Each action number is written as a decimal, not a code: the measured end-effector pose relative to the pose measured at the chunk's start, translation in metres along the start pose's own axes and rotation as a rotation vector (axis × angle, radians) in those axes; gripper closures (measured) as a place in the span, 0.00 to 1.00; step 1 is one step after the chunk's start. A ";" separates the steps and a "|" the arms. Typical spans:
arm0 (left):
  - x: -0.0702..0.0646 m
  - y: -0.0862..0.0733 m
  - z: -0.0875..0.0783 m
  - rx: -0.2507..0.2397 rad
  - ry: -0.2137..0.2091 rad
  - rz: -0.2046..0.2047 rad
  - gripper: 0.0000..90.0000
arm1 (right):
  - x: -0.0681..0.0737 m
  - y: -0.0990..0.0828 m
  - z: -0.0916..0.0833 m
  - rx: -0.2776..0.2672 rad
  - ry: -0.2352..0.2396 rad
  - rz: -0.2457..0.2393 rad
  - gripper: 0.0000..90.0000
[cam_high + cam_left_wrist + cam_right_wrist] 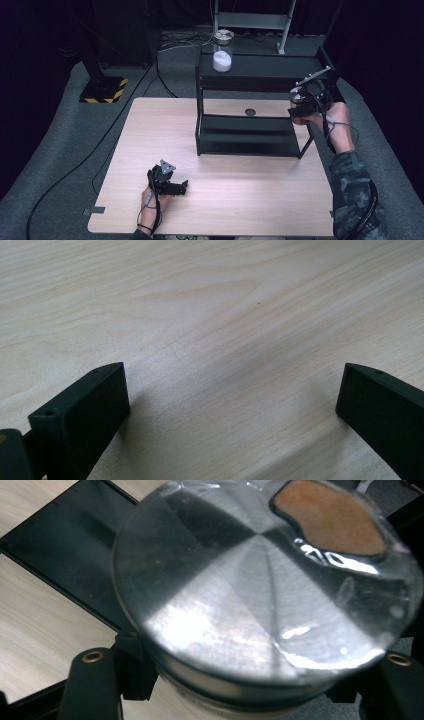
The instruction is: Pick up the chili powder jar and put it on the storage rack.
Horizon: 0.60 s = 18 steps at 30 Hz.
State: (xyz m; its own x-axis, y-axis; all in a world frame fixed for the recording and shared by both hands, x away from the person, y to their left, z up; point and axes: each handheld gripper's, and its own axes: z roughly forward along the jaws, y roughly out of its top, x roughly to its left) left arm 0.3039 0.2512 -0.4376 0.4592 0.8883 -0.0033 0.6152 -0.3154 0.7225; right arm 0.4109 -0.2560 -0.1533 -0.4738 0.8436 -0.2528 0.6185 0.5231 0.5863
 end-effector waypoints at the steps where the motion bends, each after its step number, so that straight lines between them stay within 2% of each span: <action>1: 0.000 0.000 0.000 0.000 0.000 -0.001 0.00 | 0.000 0.001 -0.001 -0.001 0.000 -0.001 0.35; 18: 0.000 0.000 0.000 0.000 0.000 -0.001 0.00 | -0.002 0.013 -0.013 -0.018 -0.019 0.001 0.35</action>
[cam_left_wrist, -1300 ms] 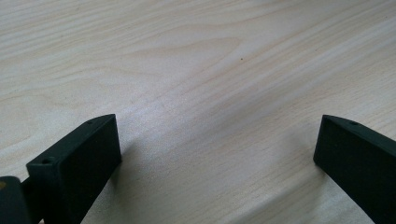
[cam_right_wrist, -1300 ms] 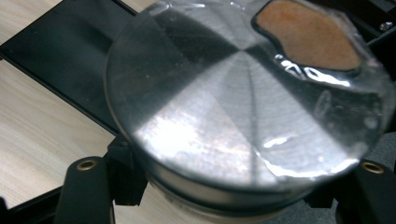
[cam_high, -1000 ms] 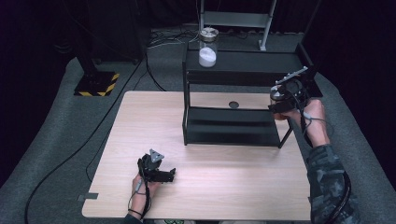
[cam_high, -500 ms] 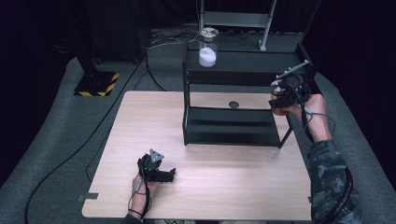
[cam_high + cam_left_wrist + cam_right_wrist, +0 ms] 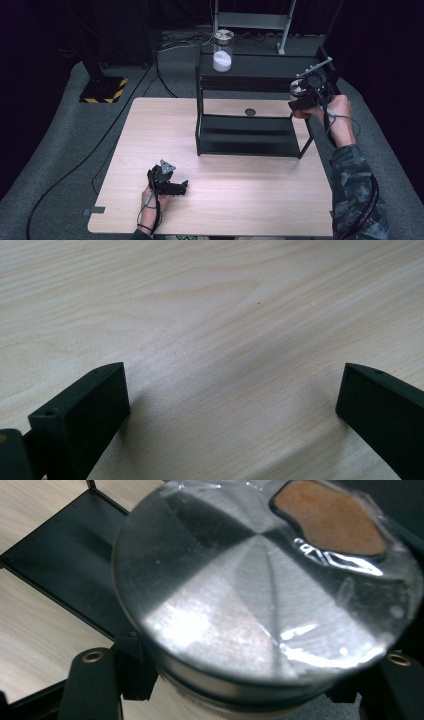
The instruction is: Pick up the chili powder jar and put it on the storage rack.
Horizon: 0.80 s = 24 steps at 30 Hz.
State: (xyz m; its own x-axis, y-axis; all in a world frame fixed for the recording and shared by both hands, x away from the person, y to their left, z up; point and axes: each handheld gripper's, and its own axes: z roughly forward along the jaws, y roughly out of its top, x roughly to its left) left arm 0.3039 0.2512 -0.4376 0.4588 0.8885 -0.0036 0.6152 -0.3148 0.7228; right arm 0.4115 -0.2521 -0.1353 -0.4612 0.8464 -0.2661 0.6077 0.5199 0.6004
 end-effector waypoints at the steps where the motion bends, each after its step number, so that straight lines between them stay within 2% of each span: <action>1: 0.000 0.000 0.000 0.000 0.000 0.000 0.00 | -0.001 0.000 -0.001 -0.001 0.000 0.001 0.35; 24: 0.000 0.000 0.000 0.000 0.000 0.000 0.00 | -0.005 0.007 -0.020 -0.033 -0.037 0.009 0.35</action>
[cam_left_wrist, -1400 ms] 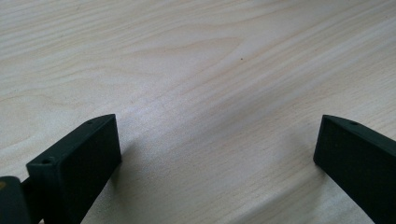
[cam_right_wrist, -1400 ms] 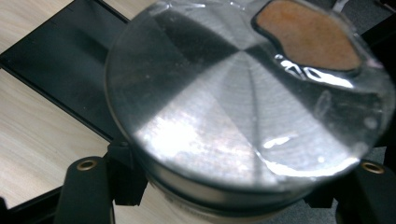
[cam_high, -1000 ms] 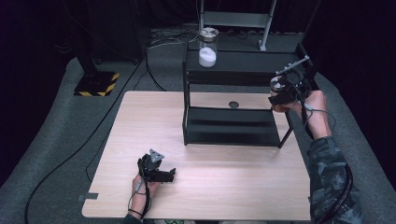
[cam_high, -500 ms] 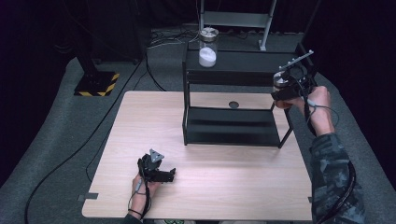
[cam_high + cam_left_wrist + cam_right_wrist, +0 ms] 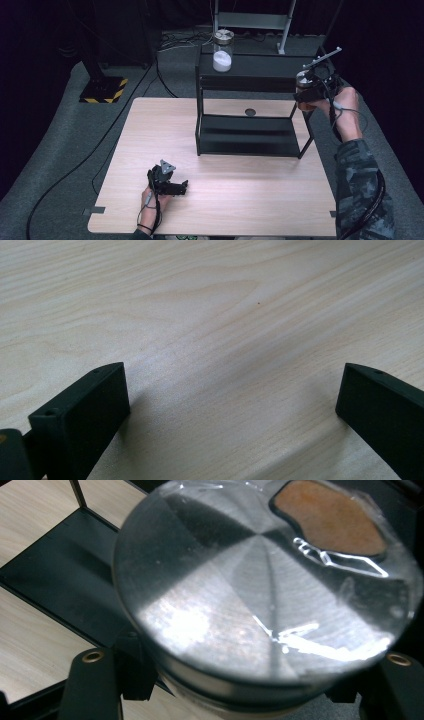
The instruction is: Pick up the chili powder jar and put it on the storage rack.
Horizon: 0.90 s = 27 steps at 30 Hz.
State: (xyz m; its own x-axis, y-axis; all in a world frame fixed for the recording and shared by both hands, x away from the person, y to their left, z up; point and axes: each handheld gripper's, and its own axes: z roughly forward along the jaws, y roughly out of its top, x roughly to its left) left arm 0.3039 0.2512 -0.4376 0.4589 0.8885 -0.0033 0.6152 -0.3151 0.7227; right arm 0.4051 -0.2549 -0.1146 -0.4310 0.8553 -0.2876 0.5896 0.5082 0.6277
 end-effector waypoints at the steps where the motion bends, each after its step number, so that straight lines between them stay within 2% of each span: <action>1: 0.000 0.000 0.000 0.000 0.001 0.000 0.00 | 0.000 0.001 -0.001 -0.001 -0.001 0.000 0.35; 7: 0.000 0.000 0.000 0.000 0.000 0.000 0.00 | 0.003 0.003 -0.006 -0.022 -0.020 -0.007 0.35; 27: 0.000 0.000 0.000 0.000 0.000 0.000 0.00 | 0.004 0.014 -0.019 -0.054 -0.037 -0.001 0.35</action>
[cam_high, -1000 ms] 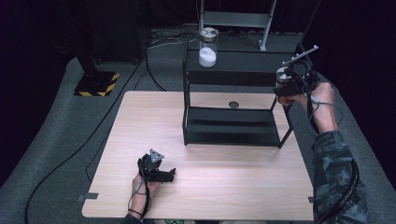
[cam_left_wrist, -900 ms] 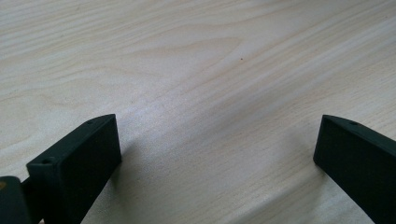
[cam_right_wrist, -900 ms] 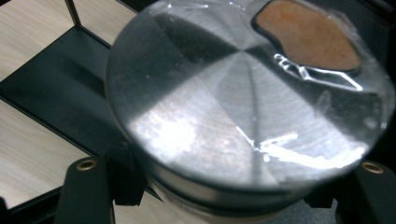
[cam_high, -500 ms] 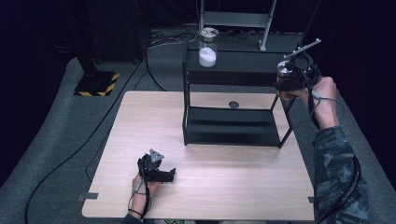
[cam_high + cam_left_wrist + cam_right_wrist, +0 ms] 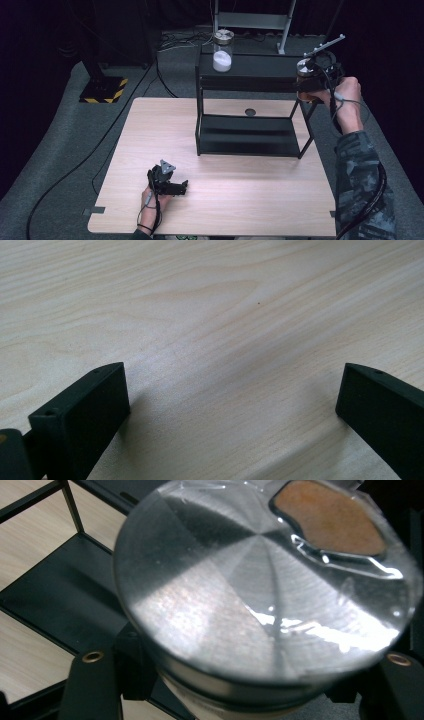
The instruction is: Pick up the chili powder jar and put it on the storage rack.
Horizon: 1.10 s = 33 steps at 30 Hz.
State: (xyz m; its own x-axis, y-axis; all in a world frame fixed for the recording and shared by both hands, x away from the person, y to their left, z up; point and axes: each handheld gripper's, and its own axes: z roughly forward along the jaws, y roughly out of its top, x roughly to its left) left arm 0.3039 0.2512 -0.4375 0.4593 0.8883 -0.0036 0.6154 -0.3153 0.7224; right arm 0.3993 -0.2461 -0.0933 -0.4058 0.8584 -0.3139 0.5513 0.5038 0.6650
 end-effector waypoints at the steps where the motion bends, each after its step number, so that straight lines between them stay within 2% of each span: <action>1: 0.000 0.000 0.000 0.000 0.000 0.000 0.00 | 0.000 0.001 -0.001 -0.003 -0.003 0.000 0.35; 12: 0.000 0.000 0.000 0.001 0.000 0.000 0.00 | -0.004 0.004 -0.008 -0.040 -0.014 0.026 0.35; 18: 0.000 0.000 0.000 0.000 0.000 0.000 0.00 | -0.008 0.005 -0.010 -0.066 -0.024 0.055 0.35; 33: 0.000 0.000 0.000 0.000 0.000 0.000 0.00 | -0.013 0.011 -0.004 -0.114 -0.035 0.107 0.35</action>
State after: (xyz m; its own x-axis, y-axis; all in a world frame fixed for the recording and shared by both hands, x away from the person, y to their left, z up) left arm 0.3040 0.2512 -0.4375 0.4592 0.8883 -0.0038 0.6156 -0.3151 0.7223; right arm 0.4075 -0.2526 -0.0791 -0.3226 0.9103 -0.2595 0.5024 0.3970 0.7681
